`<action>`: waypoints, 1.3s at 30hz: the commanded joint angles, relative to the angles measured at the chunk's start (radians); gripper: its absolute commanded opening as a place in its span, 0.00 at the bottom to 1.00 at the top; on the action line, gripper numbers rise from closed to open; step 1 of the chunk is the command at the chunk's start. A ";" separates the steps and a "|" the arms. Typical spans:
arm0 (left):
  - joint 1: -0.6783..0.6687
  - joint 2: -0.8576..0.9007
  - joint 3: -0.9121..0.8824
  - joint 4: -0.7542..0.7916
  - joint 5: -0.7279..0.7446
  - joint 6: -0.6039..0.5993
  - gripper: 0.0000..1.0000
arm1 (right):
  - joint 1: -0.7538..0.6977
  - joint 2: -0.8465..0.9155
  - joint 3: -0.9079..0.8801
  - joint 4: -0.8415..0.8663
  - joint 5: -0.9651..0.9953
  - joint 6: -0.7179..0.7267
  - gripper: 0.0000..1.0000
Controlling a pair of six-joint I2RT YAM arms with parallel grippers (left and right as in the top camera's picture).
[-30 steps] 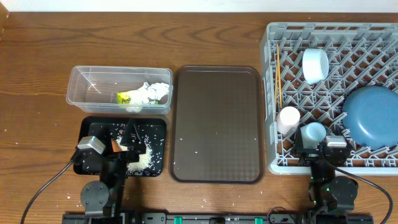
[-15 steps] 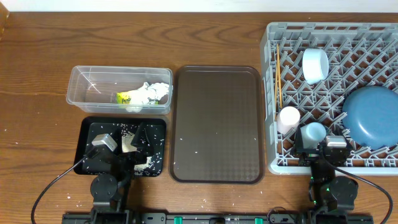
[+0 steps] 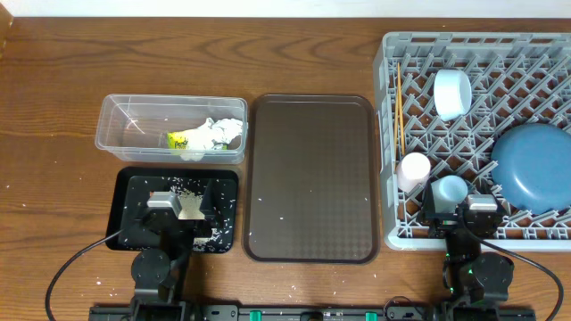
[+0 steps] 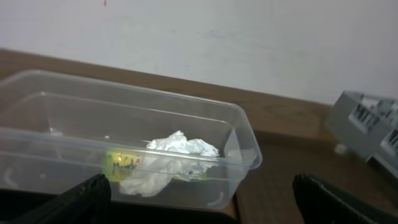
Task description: Sort waste into correct bins and load items into the dishwasher rack
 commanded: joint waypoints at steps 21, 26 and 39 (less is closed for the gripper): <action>-0.002 -0.008 -0.012 -0.042 0.015 0.093 0.96 | 0.007 -0.006 -0.002 -0.004 0.000 -0.012 0.99; 0.005 -0.008 -0.012 -0.042 0.014 0.093 0.96 | 0.008 -0.006 -0.002 -0.004 0.000 -0.012 0.99; 0.042 -0.006 -0.012 -0.042 0.014 0.093 0.96 | 0.007 -0.006 -0.002 -0.004 0.000 -0.012 0.99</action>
